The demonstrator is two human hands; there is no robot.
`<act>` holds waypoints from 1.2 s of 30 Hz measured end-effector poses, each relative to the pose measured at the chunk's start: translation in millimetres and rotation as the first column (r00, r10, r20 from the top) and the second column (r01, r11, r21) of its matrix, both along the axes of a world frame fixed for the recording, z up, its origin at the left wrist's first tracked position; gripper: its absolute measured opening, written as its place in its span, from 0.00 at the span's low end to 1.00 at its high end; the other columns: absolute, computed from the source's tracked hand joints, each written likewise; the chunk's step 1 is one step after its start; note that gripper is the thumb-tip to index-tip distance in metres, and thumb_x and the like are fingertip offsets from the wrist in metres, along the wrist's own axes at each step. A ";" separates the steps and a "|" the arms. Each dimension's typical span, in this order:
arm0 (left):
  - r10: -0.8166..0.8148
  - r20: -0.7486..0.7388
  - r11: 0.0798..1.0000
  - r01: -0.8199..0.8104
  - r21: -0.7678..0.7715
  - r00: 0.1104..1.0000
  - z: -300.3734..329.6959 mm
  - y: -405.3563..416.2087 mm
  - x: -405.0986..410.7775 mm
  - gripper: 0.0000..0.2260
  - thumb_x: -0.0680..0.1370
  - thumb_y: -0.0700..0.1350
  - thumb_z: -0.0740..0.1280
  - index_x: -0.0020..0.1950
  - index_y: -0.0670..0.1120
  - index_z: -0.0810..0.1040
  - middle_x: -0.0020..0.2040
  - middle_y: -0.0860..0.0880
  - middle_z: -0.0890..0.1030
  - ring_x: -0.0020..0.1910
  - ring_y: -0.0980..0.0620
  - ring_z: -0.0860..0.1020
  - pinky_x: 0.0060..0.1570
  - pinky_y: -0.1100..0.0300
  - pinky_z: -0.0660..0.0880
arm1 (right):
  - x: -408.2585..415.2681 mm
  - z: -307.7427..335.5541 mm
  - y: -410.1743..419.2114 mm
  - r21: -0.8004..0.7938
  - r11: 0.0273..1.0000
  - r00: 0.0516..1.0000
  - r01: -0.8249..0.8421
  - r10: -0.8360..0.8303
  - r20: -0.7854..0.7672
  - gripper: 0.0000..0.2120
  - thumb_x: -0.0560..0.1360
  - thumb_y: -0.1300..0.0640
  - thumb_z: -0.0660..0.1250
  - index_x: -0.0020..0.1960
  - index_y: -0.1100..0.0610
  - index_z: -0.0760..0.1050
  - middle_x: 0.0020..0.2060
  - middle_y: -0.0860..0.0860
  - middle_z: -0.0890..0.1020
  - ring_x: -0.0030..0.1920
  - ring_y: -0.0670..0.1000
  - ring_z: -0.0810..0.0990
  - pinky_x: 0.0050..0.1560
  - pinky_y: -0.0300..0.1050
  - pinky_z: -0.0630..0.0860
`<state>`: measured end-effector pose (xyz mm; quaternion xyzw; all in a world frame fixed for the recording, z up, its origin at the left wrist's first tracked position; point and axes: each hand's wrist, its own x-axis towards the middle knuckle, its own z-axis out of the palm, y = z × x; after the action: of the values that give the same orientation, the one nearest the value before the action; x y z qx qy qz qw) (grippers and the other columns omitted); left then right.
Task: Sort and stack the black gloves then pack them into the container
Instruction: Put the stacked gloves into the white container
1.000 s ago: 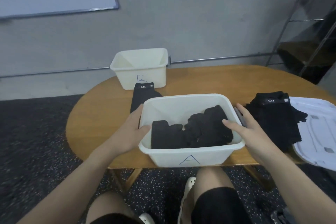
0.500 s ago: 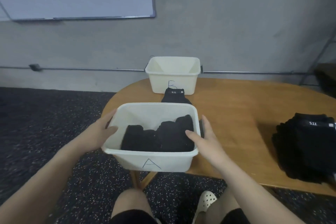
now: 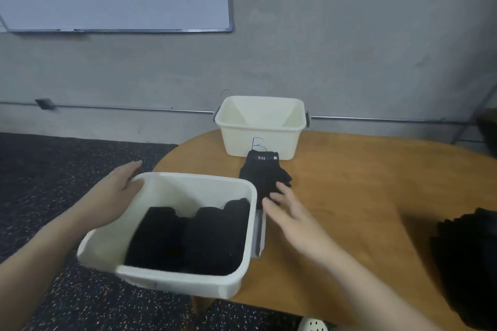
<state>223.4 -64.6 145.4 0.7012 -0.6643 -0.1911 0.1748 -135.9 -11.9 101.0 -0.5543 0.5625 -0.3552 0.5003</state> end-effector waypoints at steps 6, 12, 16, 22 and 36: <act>-0.274 0.060 0.958 0.278 -0.066 0.960 0.9 -102.4 -75.5 0.24 0.85 0.45 0.63 0.81 0.53 0.63 0.81 0.54 0.60 0.81 0.51 0.58 0.78 0.56 0.54 | -54.1 1.6 -103.6 -0.292 0.955 0.955 0.056 -0.136 -0.264 0.24 0.82 0.51 0.67 0.76 0.49 0.68 0.72 0.44 0.72 0.72 0.42 0.71 0.75 0.42 0.66; -0.420 0.213 0.906 0.423 0.035 0.882 -0.8 -199.9 -140.4 0.26 0.84 0.41 0.64 0.81 0.51 0.63 0.79 0.53 0.66 0.78 0.51 0.63 0.76 0.56 0.59 | -71.1 10.1 -203.7 -0.466 0.855 0.709 -0.230 -0.180 -0.681 0.26 0.81 0.63 0.65 0.78 0.54 0.67 0.79 0.50 0.67 0.80 0.50 0.61 0.79 0.45 0.53; -0.448 0.379 0.887 0.455 0.077 0.809 -1.7 -231.8 -161.5 0.22 0.83 0.43 0.65 0.77 0.52 0.70 0.73 0.55 0.74 0.72 0.50 0.71 0.68 0.55 0.69 | -71.8 8.7 -241.9 -0.367 0.867 0.562 -0.336 -0.128 -0.817 0.25 0.82 0.60 0.62 0.79 0.53 0.64 0.76 0.49 0.71 0.77 0.49 0.66 0.81 0.46 0.44; -0.401 0.597 0.896 0.433 0.098 0.695 -3.1 -253.9 -178.6 0.03 0.82 0.44 0.63 0.49 0.49 0.71 0.42 0.51 0.73 0.45 0.45 0.75 0.45 0.50 0.75 | -89.5 14.0 -263.1 -0.235 0.896 0.303 -0.376 -0.121 -0.945 0.04 0.83 0.56 0.62 0.54 0.53 0.74 0.48 0.52 0.83 0.57 0.54 0.80 0.78 0.44 0.53; -0.522 0.656 0.680 0.730 -0.065 0.545 65.1 -166.1 -306.9 0.04 0.86 0.51 0.58 0.54 0.52 0.69 0.48 0.51 0.80 0.47 0.45 0.78 0.41 0.53 0.71 | -232.7 106.8 -135.7 -0.347 0.900 0.303 -0.264 -0.264 -0.916 0.09 0.82 0.52 0.65 0.45 0.55 0.74 0.42 0.52 0.82 0.55 0.57 0.81 0.75 0.45 0.65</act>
<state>-83.6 -230.7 210.4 0.3935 -0.9138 0.1005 -0.0063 -368.6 -147.5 207.8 -0.7513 0.6523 -0.0740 -0.0679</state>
